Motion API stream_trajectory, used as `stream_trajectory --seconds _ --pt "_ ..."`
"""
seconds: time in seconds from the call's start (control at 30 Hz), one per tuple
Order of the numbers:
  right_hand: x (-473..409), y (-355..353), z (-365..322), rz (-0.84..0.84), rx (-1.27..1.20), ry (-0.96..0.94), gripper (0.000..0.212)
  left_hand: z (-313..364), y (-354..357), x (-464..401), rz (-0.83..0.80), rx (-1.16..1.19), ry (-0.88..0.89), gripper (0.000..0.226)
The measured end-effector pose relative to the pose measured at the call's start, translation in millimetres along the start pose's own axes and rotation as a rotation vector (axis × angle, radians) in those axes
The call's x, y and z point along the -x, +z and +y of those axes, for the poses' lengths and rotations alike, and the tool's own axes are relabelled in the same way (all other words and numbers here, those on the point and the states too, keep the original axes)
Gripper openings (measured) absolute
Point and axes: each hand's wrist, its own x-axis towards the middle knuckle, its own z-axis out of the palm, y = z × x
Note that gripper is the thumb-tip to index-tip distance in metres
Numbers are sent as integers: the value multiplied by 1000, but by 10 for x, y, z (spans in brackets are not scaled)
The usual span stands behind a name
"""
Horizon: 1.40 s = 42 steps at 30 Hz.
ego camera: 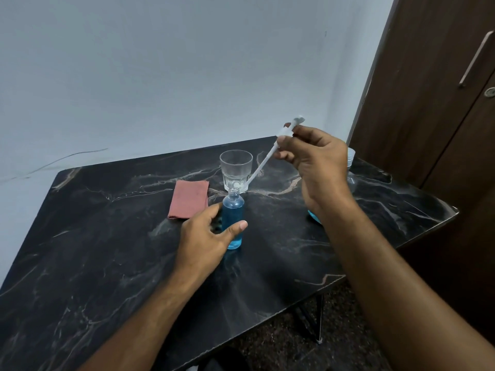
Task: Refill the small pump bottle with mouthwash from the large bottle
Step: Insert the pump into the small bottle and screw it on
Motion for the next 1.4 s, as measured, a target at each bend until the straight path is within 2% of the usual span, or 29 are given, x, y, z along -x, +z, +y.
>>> stream_trajectory --seconds 0.3,0.5,0.73,0.87,0.97,1.07,1.4 --pt "70 69 -145 -20 -24 -33 21 29 2 -1 0 -49 -5 32" --pt "120 86 -105 -104 118 -32 24 47 7 25 -12 -88 7 39" --pt "312 119 37 -358 424 -4 26 120 12 47 -15 -91 36 52" --pt "363 48 137 -469 488 55 26 141 5 56 -10 -123 54 56" --pt "378 -15 210 -522 501 102 22 144 13 63 -8 -148 72 51" --pt "366 -53 242 -522 520 123 19 116 18 52 -26 -144 65 42" --pt "359 -69 223 -539 553 142 22 93 45 73 -30 -185 65 42"
